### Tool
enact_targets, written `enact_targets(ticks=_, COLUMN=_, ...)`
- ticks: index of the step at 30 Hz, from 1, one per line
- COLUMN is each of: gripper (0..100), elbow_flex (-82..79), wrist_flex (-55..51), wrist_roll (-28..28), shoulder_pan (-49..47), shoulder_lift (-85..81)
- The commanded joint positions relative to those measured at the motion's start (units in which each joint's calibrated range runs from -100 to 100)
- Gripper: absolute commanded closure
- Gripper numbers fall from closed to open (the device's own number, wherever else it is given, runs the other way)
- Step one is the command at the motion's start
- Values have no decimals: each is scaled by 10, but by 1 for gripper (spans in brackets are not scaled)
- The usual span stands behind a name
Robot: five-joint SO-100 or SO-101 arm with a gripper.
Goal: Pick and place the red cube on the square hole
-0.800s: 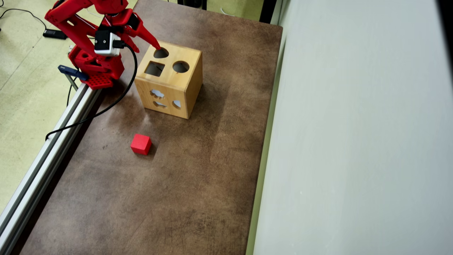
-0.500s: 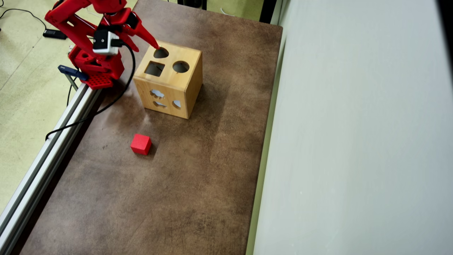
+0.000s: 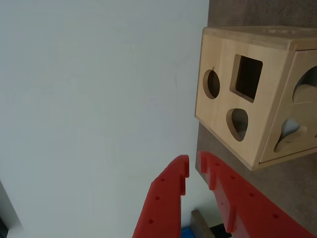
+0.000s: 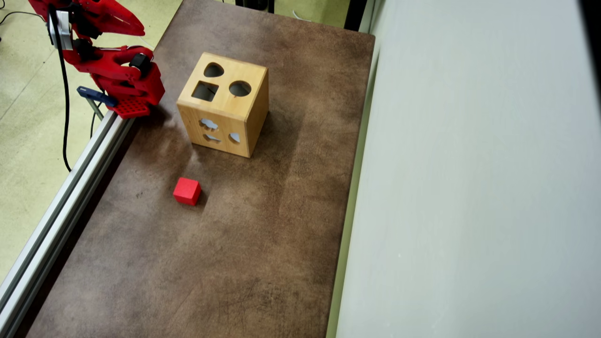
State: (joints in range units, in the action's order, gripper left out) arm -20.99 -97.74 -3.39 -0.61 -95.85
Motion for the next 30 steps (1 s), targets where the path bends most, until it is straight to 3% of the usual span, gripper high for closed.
enact_targets(ticks=1, gripper=96, elbow_flex=5, wrist_flex=1, wrist_roll=1, shoulder_pan=-5, shoulder_lift=2)
enact_targets(ticks=13, gripper=96, elbow_flex=23, wrist_flex=7, wrist_roll=-4, shoulder_pan=1, shoulder_lift=84)
enact_targets(ticks=22, gripper=96, elbow_flex=247, wrist_flex=1, wrist_roll=-4, shoulder_pan=5, shoulder_lift=311)
enact_targets(ticks=30, gripper=96, elbow_flex=290, wrist_flex=1, wrist_roll=-5, shoulder_pan=122, shoulder_lift=424)
